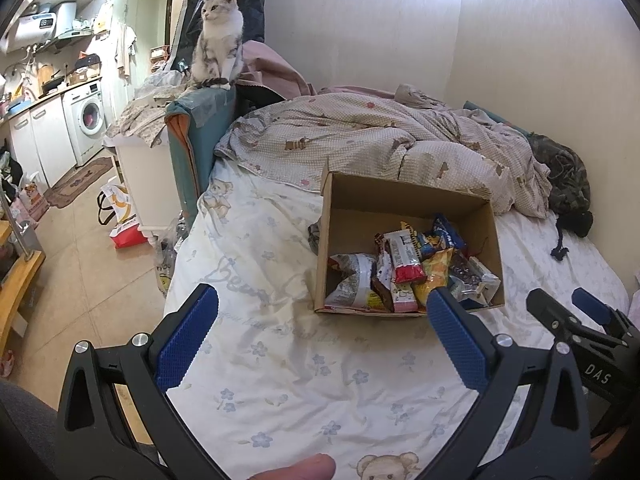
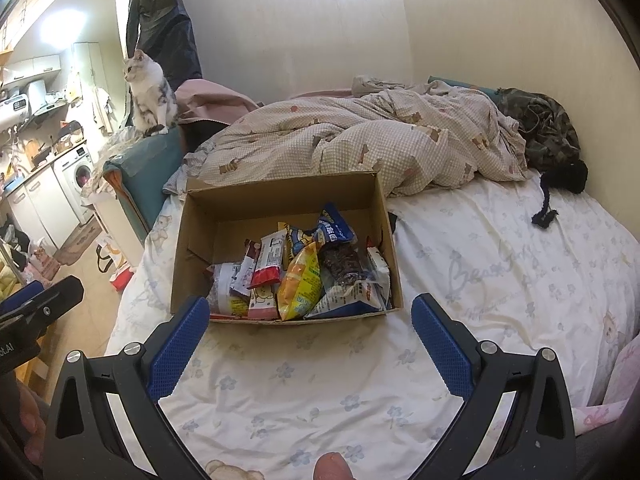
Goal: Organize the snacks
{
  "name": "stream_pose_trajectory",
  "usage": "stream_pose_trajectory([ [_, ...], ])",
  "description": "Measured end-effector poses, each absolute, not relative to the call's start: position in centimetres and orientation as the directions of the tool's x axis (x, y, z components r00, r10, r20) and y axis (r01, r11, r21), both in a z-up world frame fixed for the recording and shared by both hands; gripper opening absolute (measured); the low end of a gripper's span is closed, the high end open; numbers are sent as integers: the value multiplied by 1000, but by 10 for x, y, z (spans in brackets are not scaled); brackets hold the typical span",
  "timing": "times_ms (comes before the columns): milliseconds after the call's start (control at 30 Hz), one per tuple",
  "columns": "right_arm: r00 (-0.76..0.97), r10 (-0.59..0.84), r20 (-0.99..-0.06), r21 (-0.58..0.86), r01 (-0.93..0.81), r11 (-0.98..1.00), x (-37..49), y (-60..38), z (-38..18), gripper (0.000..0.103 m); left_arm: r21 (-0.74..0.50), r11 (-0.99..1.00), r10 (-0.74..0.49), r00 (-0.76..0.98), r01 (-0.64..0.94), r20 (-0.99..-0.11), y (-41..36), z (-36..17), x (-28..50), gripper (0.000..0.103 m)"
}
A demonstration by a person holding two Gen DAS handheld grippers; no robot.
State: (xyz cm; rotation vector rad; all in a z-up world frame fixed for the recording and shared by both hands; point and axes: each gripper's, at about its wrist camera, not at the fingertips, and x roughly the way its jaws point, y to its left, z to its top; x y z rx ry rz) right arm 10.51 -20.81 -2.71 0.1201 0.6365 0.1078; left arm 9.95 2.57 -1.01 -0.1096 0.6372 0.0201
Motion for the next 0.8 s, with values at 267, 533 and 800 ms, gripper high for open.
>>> stream_pose_trajectory([
  [267,799,138,-586,146,-63,987,105,-208,-27,103,-105,993,-14,801,-60,-598,28,-11,100,103],
  [533,798,140,-586,149,-63,987,106,-209,-27,103,-104,993,-15,798,-60,-602,28,-12,101,103],
  [800,804,135,-579,136,-69,988,105,-209,-27,103,-109,993,-23,796,-54,-604,29,-14,100,103],
])
